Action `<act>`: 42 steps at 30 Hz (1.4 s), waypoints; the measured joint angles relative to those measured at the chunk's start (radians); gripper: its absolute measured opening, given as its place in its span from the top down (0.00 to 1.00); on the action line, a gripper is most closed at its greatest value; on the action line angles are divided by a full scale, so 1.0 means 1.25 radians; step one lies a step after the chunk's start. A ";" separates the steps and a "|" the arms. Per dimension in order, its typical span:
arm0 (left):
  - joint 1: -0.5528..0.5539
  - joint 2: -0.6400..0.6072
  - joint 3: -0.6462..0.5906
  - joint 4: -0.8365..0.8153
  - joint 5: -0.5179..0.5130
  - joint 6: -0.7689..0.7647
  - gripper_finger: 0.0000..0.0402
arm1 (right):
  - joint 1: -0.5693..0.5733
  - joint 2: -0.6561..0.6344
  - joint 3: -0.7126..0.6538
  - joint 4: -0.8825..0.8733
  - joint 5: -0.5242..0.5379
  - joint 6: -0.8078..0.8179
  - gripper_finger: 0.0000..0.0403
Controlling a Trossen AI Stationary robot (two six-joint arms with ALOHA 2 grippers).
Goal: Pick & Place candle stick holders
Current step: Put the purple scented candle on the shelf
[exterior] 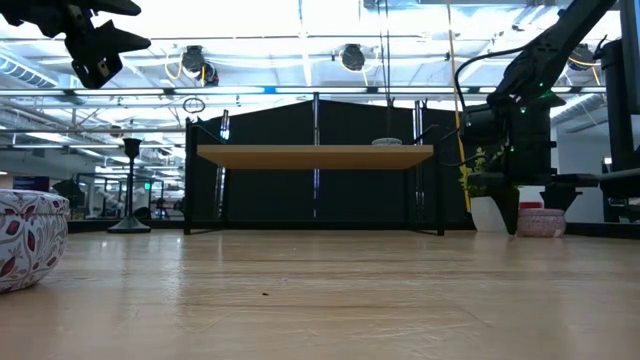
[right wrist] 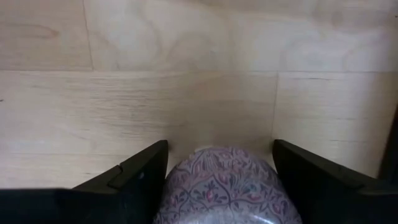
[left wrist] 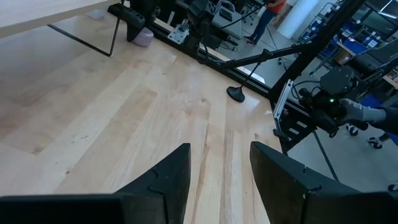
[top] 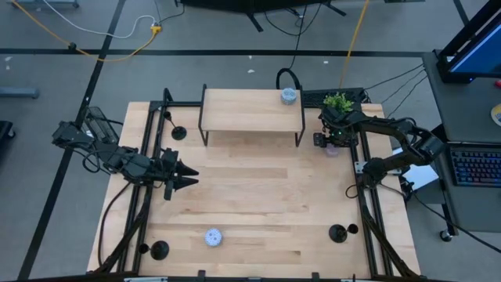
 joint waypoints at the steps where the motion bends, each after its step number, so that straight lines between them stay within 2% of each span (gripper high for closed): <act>1: 0.000 0.000 0.000 0.000 0.000 0.000 0.58 | 0.000 0.000 0.000 0.001 -0.001 0.000 0.31; 5: 0.000 0.000 0.000 0.000 0.000 0.000 0.58 | 0.000 0.000 0.000 0.001 -0.024 -0.003 0.29; 17: 0.000 0.000 0.000 0.000 0.000 0.000 0.58 | 0.000 0.000 0.000 -0.005 -0.023 -0.045 0.18; 23: 0.000 0.000 0.000 0.000 0.000 0.002 0.58 | 0.000 0.000 0.000 -0.073 -0.022 -0.033 0.12; 28: 0.000 0.000 0.000 0.000 0.000 0.003 0.58 | 0.000 0.000 0.000 -0.126 -0.021 -0.039 0.12; 37: 0.000 0.000 0.000 0.000 0.000 0.015 0.58 | 0.000 0.000 0.000 -0.131 -0.026 -0.037 0.12; 42: 0.000 0.000 0.000 0.000 0.000 0.015 0.58 | 0.000 0.000 -0.001 -0.129 -0.046 -0.036 0.15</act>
